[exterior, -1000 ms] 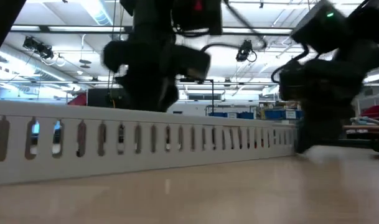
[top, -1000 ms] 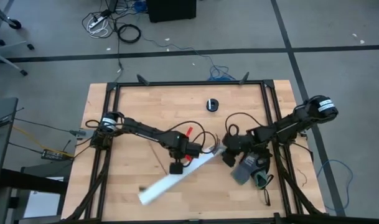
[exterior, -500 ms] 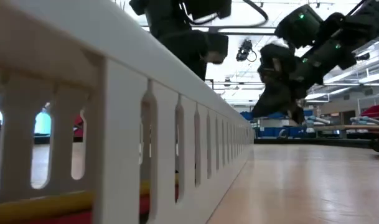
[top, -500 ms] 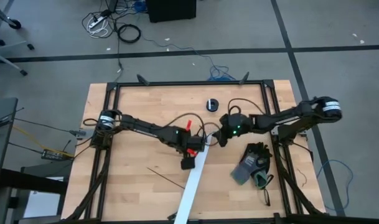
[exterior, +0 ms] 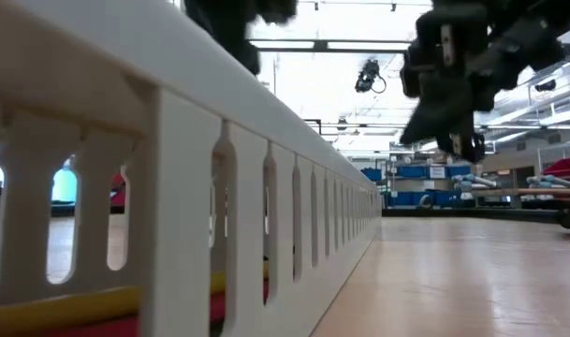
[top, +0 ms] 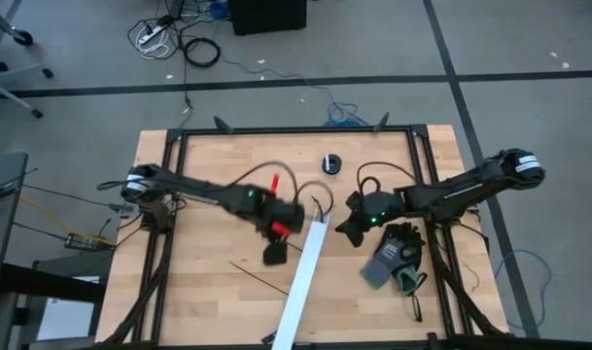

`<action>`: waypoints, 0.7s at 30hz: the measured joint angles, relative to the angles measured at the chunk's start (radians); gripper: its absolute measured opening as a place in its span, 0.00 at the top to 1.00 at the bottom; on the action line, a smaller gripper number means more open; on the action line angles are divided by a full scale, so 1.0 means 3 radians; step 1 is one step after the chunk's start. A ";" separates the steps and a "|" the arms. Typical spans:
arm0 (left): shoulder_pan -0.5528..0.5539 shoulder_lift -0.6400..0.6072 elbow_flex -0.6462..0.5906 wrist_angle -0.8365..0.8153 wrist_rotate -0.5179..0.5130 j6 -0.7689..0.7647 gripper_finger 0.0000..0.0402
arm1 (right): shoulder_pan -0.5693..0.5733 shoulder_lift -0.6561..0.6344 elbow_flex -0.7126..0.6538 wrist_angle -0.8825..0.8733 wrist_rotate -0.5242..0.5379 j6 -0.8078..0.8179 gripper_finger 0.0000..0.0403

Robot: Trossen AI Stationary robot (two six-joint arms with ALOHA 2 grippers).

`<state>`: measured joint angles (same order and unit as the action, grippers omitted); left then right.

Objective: Ziptie cables
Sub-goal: Close the white cable duct

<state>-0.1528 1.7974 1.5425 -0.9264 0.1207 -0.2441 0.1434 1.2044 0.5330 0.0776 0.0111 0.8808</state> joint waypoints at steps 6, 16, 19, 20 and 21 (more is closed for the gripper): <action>-0.0534 -0.0028 -0.0014 -0.0116 0.0112 -0.0427 0.46 | 0.0002 0.0357 0.0004 -0.0030 -0.0061 0.0121 1.00; -0.0937 0.0136 -0.0220 0.0609 0.0116 -0.1223 0.54 | -0.0003 0.0758 0.0007 0.0104 -0.0360 0.0143 1.00; -0.0957 0.0240 -0.0314 0.0770 0.0111 -0.1380 0.56 | -0.0004 0.0802 0.0027 0.0139 -0.0390 0.0125 1.00; -0.0959 0.0275 -0.0333 0.0817 0.0100 -0.1415 0.57 | -0.0006 0.0806 0.0028 0.0149 -0.0394 0.0116 1.00; -0.0958 0.0306 -0.0359 0.0909 0.0091 -0.1462 0.57 | -0.0018 0.0822 0.0027 0.0172 -0.0411 0.0115 1.00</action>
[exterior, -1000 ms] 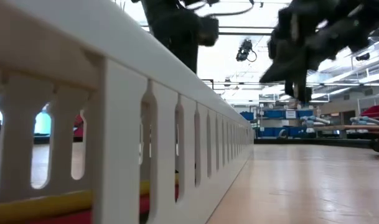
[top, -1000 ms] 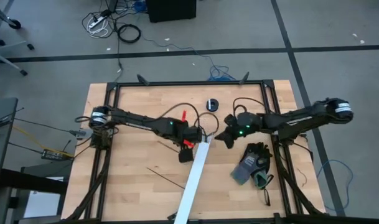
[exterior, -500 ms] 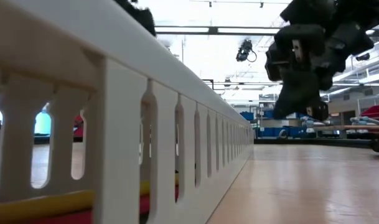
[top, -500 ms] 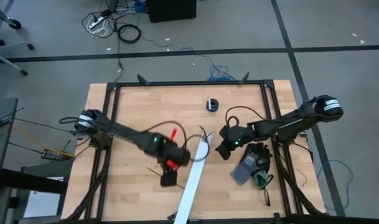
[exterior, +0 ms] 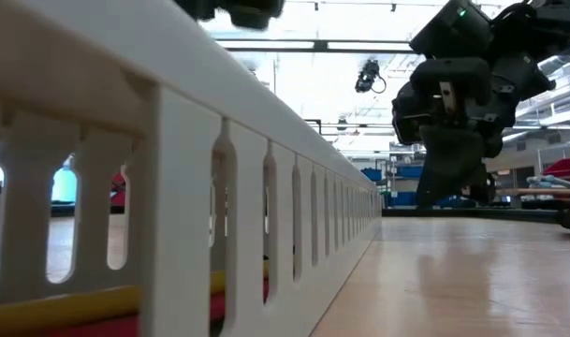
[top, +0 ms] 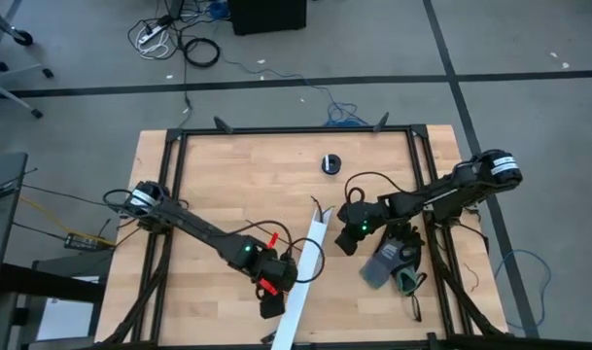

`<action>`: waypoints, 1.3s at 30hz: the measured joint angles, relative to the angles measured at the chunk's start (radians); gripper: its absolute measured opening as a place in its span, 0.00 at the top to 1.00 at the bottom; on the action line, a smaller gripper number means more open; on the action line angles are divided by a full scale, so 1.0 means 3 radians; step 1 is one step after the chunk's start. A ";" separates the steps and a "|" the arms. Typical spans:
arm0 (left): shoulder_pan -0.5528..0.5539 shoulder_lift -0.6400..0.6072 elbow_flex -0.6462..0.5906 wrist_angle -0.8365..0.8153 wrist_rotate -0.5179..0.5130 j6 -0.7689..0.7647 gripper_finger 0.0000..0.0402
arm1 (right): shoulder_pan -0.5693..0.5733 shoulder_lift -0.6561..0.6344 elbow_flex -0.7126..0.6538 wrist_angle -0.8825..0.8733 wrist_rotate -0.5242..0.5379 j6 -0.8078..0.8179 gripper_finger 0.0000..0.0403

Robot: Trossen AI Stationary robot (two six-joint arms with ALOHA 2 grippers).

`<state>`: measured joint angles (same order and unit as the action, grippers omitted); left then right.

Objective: Ziptie cables
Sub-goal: Close the white cable duct

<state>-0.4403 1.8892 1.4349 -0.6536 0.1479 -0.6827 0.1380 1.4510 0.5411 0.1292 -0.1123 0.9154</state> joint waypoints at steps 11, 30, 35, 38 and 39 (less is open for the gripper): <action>0.0126 0.0408 -0.0014 0.0570 0.0083 -0.0288 0.60 | -0.0466 0.0312 0.0052 0.0053 -0.0175 -0.0204 1.00; 0.0728 0.0438 0.0145 0.0562 -0.0430 0.0009 0.60 | -0.1151 -0.0255 0.0718 -0.0861 -0.0384 -0.1017 1.00; 0.0718 0.0375 0.0536 0.0383 -0.0459 0.0177 0.60 | -0.0987 -0.1023 0.0708 -0.1777 -0.0231 -0.1019 1.00; 0.0653 0.0356 0.0811 -0.0104 -0.0522 0.0348 0.60 | -0.0907 -0.1277 0.0655 -0.2104 0.0011 -0.0942 1.00; 0.0631 0.0361 0.0872 -0.0338 -0.0532 0.0385 0.60 | -0.0898 -0.1303 0.0612 -0.2169 0.0053 -0.0933 1.00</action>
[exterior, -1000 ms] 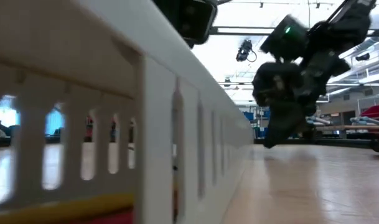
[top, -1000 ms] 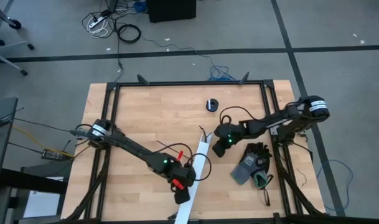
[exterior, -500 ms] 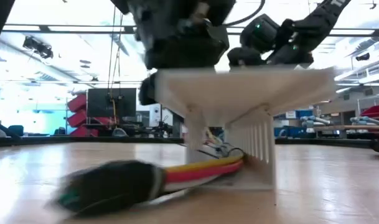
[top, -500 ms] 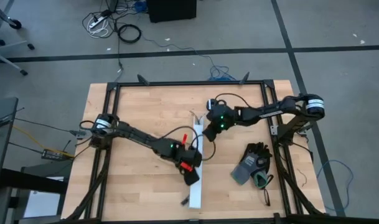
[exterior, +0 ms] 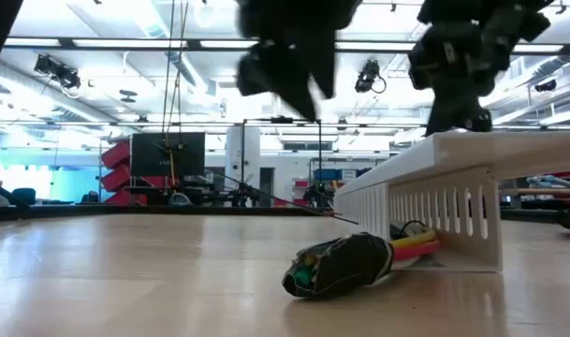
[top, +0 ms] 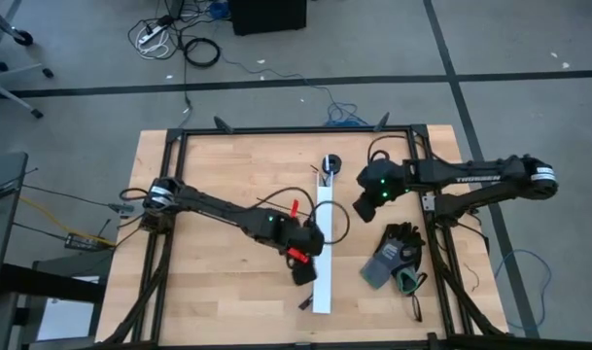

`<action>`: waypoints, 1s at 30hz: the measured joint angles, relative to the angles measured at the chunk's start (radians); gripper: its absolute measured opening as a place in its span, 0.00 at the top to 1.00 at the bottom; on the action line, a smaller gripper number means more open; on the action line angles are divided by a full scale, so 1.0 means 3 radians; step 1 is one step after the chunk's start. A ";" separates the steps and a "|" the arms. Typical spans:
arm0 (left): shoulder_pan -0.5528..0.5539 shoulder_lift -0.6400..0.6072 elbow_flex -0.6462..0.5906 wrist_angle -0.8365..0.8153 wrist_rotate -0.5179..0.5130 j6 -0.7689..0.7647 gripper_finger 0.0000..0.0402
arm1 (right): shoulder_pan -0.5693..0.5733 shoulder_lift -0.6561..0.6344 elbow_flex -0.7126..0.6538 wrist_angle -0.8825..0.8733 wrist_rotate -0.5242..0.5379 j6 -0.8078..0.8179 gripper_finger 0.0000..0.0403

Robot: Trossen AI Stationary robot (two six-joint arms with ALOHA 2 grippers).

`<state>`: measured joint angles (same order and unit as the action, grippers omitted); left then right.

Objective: Ziptie cables
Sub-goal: Close the white cable duct

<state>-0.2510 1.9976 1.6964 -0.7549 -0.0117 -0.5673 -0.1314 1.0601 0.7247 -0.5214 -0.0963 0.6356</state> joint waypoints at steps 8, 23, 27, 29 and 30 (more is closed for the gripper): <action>-0.0199 0.0019 -0.0006 -0.0486 0.0019 -0.0053 0.60 | -0.0009 0.0375 -0.0147 0.0413 0.0110 0.0083 1.00; -0.0313 0.0141 -0.0612 0.0628 -0.0096 -0.0787 0.61 | -0.0524 0.1383 -0.0012 0.0845 -0.0129 -0.0324 1.00; -0.0311 0.0388 -0.0558 0.0938 -0.0045 -0.0824 0.63 | -0.0529 0.1560 0.0117 0.0975 -0.0223 -0.0314 1.00; -0.0297 0.0483 -0.0529 0.1153 -0.0070 -0.0818 0.64 | -0.0472 0.1651 0.0216 0.1170 -0.0435 -0.0292 1.00; -0.0284 0.0507 -0.0512 0.1302 -0.0086 -0.0819 0.65 | -0.0437 0.1691 0.0288 0.1278 -0.0564 -0.0290 1.00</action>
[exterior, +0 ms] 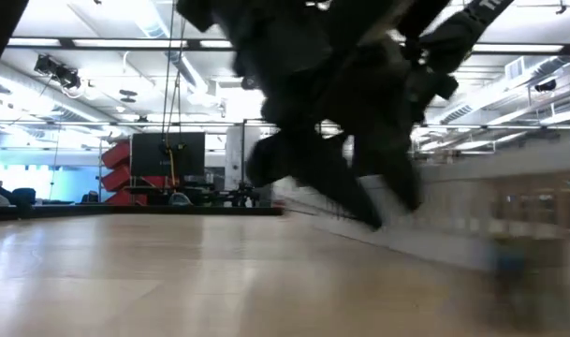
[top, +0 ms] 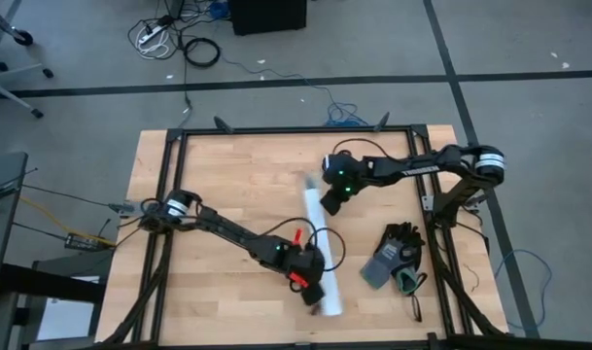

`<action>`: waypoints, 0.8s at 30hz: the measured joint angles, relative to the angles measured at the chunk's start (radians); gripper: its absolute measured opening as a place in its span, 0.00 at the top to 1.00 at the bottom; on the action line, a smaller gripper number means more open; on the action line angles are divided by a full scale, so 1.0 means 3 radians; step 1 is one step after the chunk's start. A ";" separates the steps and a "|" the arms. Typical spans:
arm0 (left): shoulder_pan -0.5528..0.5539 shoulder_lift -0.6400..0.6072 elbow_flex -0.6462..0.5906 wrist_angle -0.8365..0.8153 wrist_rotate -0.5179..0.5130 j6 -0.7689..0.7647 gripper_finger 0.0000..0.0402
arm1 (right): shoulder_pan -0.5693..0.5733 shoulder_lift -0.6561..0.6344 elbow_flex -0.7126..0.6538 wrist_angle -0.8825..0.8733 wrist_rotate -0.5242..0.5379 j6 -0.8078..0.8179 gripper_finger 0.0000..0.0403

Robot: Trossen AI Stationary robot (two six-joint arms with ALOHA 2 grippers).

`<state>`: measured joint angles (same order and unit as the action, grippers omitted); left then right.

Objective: Ziptie cables
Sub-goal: Close the white cable duct

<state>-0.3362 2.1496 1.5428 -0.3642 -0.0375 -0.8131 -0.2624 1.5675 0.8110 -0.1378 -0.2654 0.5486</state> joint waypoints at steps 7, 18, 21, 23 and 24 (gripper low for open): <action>0.0095 -0.0089 0.0071 0.0183 -0.0312 0.0228 0.66 | 0.0038 -0.0060 0.0440 -0.0517 -0.0049 -0.0364 1.00; -0.0174 -0.0989 0.0417 -0.1701 -0.0786 0.0256 0.75 | 0.0080 -0.0927 0.0565 -0.1876 -0.0085 -0.0715 1.00; -0.0129 -0.1185 0.0424 -0.2227 -0.1014 0.0179 0.75 | 0.0471 -0.1128 0.0565 -0.1878 -0.0089 -0.0435 1.00; -0.0040 -0.1307 0.0423 -0.2438 -0.1118 0.0261 0.75 | 0.0770 -0.1161 0.0565 -0.1713 -0.0047 -0.0213 1.00; 0.0030 -0.1363 0.0423 -0.2493 -0.1141 0.0374 0.75 | 0.0905 -0.1144 0.0565 -0.1640 -0.0014 -0.0107 1.00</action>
<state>-0.3271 1.7406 1.6695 -1.1120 -0.3799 -0.7010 0.0092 1.2243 0.9806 -0.6300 -0.2696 0.5166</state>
